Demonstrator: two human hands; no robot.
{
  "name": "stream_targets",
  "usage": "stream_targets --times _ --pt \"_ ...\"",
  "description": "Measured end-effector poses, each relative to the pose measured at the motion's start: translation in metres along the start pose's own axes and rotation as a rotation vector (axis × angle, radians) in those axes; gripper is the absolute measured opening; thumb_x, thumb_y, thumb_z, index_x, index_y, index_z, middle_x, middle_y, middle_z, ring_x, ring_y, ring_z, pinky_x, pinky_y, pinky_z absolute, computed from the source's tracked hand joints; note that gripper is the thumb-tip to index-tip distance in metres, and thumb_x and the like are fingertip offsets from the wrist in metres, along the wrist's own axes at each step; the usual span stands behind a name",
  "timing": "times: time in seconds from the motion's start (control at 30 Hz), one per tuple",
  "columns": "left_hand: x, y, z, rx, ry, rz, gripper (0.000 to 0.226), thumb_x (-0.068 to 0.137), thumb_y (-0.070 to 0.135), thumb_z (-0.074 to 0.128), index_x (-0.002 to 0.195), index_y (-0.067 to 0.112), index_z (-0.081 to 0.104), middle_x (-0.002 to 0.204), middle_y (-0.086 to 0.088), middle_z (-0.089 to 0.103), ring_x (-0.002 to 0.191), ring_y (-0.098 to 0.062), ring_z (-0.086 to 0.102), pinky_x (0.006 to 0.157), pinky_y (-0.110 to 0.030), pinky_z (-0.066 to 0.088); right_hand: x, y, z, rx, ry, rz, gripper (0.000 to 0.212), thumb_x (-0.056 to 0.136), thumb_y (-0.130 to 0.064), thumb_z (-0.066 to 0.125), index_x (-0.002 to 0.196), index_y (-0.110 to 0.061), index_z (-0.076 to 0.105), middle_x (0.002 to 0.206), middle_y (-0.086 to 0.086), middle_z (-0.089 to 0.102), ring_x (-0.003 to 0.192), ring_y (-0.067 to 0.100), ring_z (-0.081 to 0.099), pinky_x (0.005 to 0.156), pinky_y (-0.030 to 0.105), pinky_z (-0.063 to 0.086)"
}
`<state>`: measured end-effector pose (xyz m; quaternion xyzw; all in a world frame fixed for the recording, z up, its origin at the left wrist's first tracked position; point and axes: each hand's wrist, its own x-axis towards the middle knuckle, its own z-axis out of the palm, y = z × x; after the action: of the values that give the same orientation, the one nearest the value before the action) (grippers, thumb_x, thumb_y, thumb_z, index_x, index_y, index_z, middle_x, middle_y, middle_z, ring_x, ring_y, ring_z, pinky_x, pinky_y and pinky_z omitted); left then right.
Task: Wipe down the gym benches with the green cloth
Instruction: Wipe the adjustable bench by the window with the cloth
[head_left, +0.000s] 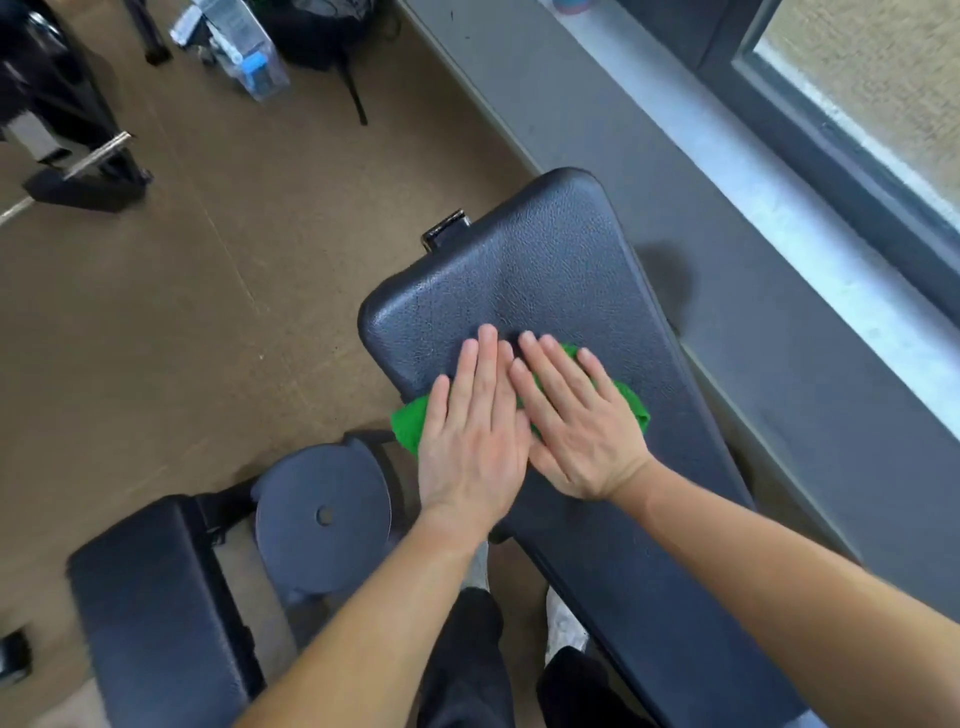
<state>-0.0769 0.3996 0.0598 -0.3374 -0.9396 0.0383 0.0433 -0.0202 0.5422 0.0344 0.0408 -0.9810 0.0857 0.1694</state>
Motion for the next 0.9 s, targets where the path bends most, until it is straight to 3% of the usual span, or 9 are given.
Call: stream_targets --times 0.1,0.3,0.43,0.63,0.73,0.9 --pt "0.034 0.001 -0.013 0.001 0.071 -0.035 0.069 0.101 0.036 0.031 0.157 0.008 0.004 0.166 -0.008 -0.004 0.153 -0.019 -0.003 0.121 -0.040 0.001 0.034 0.028 -0.012 -0.005 -0.027 -0.075 0.065 0.098 -0.035 0.037 0.154 -0.004 0.024 0.161 0.016 0.020 0.151 0.031 0.019 0.121 0.049 0.020" --pt "0.108 0.008 -0.032 -0.042 0.217 -0.107 0.061 0.105 0.034 0.020 0.157 0.007 0.005 0.166 -0.011 0.004 0.153 -0.022 0.003 0.122 -0.041 0.003 0.085 0.058 -0.021 0.028 0.122 0.181 0.057 0.103 -0.029 0.036 0.154 -0.006 0.027 0.161 0.019 0.022 0.151 0.031 0.018 0.122 0.048 0.018" --pt "0.057 0.029 -0.006 -0.068 0.219 -0.081 0.062 0.105 0.036 0.021 0.158 0.008 0.003 0.166 -0.010 0.002 0.153 -0.020 0.001 0.122 -0.040 0.004 0.028 0.036 -0.006 0.023 0.112 0.241 0.059 0.102 -0.031 0.031 0.154 -0.005 0.025 0.161 0.019 0.021 0.152 0.031 0.016 0.122 0.049 0.017" --pt "-0.043 0.056 0.035 -0.039 0.093 0.175 0.070 0.102 0.037 0.030 0.157 0.007 0.001 0.166 -0.009 -0.002 0.152 -0.018 -0.002 0.121 -0.038 -0.010 -0.090 -0.002 0.018 -0.007 -0.032 0.219 0.063 0.098 -0.032 0.034 0.153 -0.003 0.026 0.160 0.021 0.021 0.150 0.035 0.020 0.120 0.052 0.020" --pt "-0.004 0.045 0.024 0.021 0.173 0.220 0.067 0.103 0.037 0.027 0.157 0.005 0.001 0.165 -0.012 0.002 0.153 -0.021 0.001 0.121 -0.041 -0.003 -0.056 0.020 0.009 0.002 -0.033 0.173 0.067 0.097 -0.036 0.036 0.153 -0.001 0.024 0.161 0.020 0.019 0.151 0.034 0.017 0.120 0.052 0.021" --pt "0.085 0.040 -0.003 -0.018 0.283 0.125 0.063 0.105 0.036 0.026 0.157 0.005 0.007 0.165 -0.012 0.009 0.153 -0.023 0.008 0.122 -0.042 0.006 0.019 0.052 -0.011 0.015 0.074 0.361 0.060 0.102 -0.033 0.026 0.156 -0.006 0.019 0.164 0.016 0.016 0.152 0.029 0.013 0.123 0.046 0.013"
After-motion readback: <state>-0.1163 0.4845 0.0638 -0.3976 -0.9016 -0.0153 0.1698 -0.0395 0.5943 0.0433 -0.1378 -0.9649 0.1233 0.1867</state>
